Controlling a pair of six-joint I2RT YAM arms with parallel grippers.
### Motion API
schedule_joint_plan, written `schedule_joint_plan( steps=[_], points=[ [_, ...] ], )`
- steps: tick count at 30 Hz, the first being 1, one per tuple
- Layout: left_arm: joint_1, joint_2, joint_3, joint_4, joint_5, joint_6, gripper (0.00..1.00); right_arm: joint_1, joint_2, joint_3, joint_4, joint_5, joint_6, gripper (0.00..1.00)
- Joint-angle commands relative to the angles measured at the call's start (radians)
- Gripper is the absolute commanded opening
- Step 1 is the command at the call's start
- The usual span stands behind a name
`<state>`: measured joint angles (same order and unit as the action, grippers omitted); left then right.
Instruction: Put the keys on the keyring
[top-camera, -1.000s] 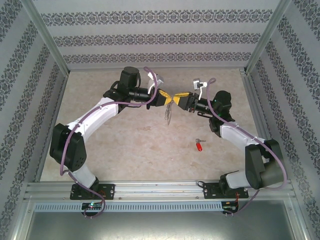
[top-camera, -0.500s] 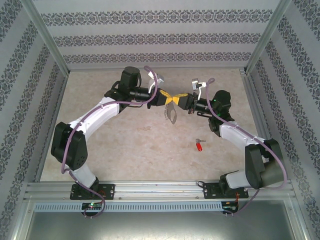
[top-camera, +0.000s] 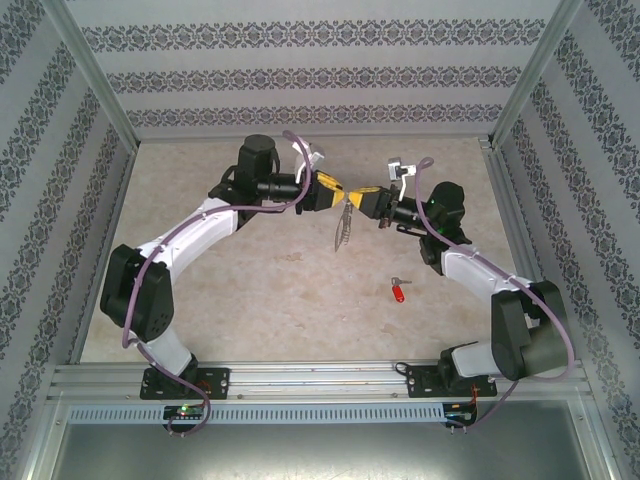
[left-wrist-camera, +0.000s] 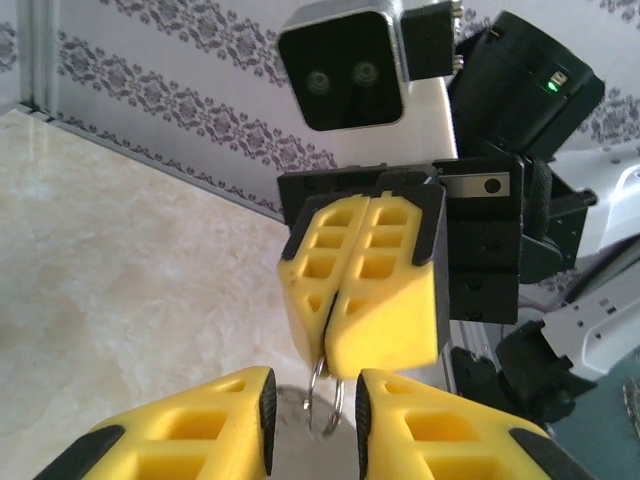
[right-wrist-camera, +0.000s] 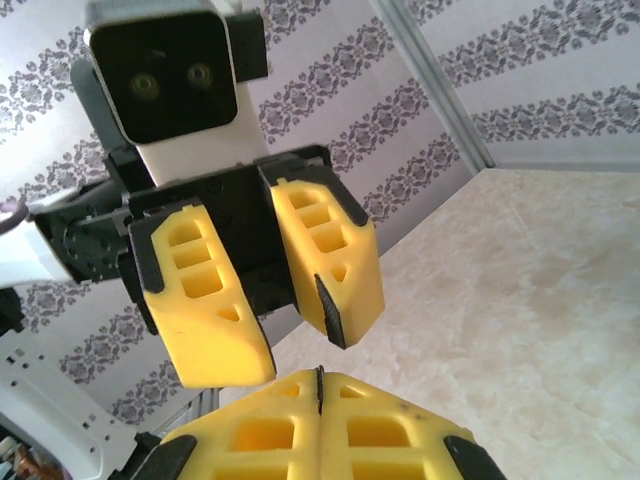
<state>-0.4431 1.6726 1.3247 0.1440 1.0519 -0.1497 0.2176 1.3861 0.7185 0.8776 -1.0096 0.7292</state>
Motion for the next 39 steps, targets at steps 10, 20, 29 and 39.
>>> schedule_joint_plan(
  steps=[10,20,29,39],
  points=[
    [0.046,-0.002,-0.161,0.537,-0.014,-0.461,0.29,-0.008,-0.047,0.004,0.049,0.058,-0.004,0.00],
    [0.032,0.133,-0.212,1.006,-0.009,-0.817,0.28,0.012,-0.022,0.031,0.052,0.083,-0.001,0.00],
    [0.002,0.141,-0.223,1.023,-0.008,-0.821,0.28,0.017,0.009,0.055,0.047,0.114,-0.003,0.00],
    [-0.011,0.152,-0.217,1.026,-0.006,-0.827,0.28,0.018,0.017,0.059,0.054,0.131,-0.001,0.00]
  ],
)
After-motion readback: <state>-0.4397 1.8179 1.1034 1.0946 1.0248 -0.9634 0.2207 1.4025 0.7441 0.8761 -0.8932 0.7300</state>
